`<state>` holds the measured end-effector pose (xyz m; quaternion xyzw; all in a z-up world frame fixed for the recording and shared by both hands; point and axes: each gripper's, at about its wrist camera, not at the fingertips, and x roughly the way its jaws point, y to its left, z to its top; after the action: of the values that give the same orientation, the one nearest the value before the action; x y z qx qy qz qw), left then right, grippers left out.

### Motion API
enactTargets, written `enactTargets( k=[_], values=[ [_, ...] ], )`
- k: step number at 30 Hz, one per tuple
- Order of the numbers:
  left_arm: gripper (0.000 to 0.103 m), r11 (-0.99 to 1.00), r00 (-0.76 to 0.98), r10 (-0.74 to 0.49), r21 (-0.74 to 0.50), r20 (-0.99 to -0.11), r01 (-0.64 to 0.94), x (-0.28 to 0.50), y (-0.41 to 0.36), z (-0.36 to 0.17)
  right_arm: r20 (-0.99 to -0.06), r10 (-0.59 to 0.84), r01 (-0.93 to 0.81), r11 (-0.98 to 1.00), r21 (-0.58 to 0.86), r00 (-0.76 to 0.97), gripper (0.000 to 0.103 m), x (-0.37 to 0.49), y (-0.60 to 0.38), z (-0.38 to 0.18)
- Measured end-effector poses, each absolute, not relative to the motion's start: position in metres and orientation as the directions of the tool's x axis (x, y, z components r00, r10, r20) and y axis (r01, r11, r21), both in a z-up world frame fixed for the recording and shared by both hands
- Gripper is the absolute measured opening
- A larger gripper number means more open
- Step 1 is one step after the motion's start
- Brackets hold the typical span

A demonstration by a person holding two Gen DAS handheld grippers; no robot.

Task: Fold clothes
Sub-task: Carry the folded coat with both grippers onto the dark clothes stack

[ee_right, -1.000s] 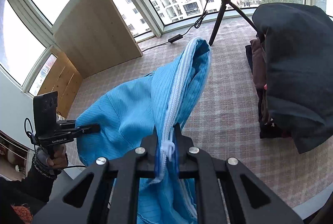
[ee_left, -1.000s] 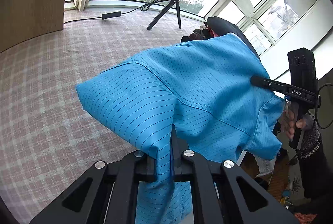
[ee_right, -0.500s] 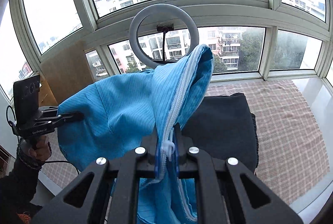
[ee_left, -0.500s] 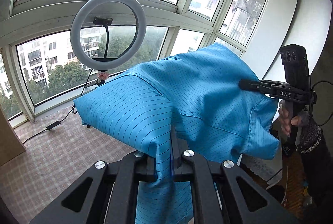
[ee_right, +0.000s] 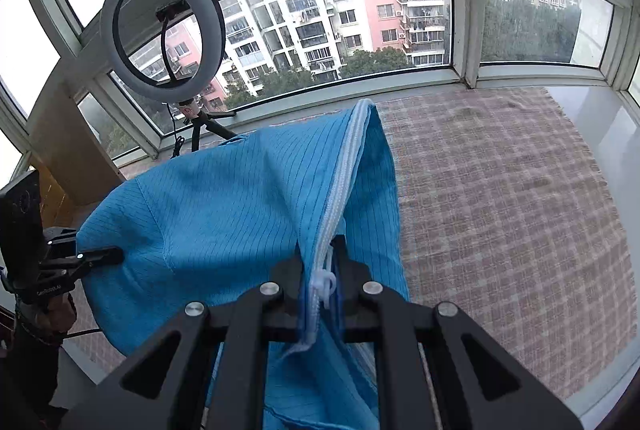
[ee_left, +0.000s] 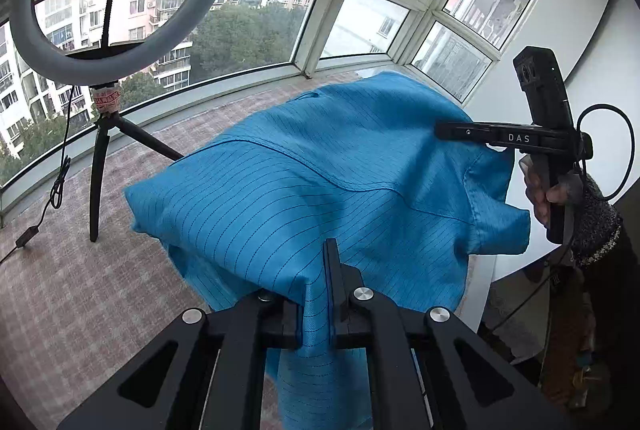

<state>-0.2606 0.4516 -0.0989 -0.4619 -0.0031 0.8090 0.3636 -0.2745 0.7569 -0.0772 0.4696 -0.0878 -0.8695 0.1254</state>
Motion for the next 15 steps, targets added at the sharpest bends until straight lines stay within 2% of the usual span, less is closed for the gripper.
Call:
enactTargets(
  k=[2,6,8,10,12,15],
  values=[
    [0.018,-0.739,-0.29,0.585,-0.35,-0.758,-0.576,-0.261,0.451,-0.11,-0.801,-0.314,0.127,-0.948,0.291,-0.509,0.01,-0.281,0.765,-0.093],
    [0.023,-0.756,-0.289,0.57,-0.352,-0.769,-0.553,-0.25,0.44,-0.11,-0.81,-0.34,0.141,-0.94,0.311,-0.477,0.011,-0.289,0.767,-0.102],
    [0.025,-0.773,-0.311,0.545,-0.322,-0.779,-0.547,-0.238,0.423,-0.102,-0.814,-0.345,0.143,-0.938,0.316,-0.468,0.015,-0.29,0.768,-0.1],
    [0.027,-0.797,-0.353,0.514,-0.282,-0.782,-0.534,-0.225,0.402,-0.09,-0.818,-0.331,0.125,-0.943,0.31,-0.47,0.028,-0.286,0.773,-0.093],
    [0.029,-0.838,-0.424,0.462,-0.228,-0.779,-0.496,-0.219,0.385,-0.075,-0.811,-0.31,0.118,-0.949,0.291,-0.497,0.032,-0.275,0.78,-0.079],
    [0.029,-0.866,-0.506,0.434,-0.191,-0.745,-0.462,-0.222,0.379,-0.051,-0.768,-0.216,0.103,-0.976,0.194,-0.603,0.032,-0.256,0.773,-0.041]
  ],
)
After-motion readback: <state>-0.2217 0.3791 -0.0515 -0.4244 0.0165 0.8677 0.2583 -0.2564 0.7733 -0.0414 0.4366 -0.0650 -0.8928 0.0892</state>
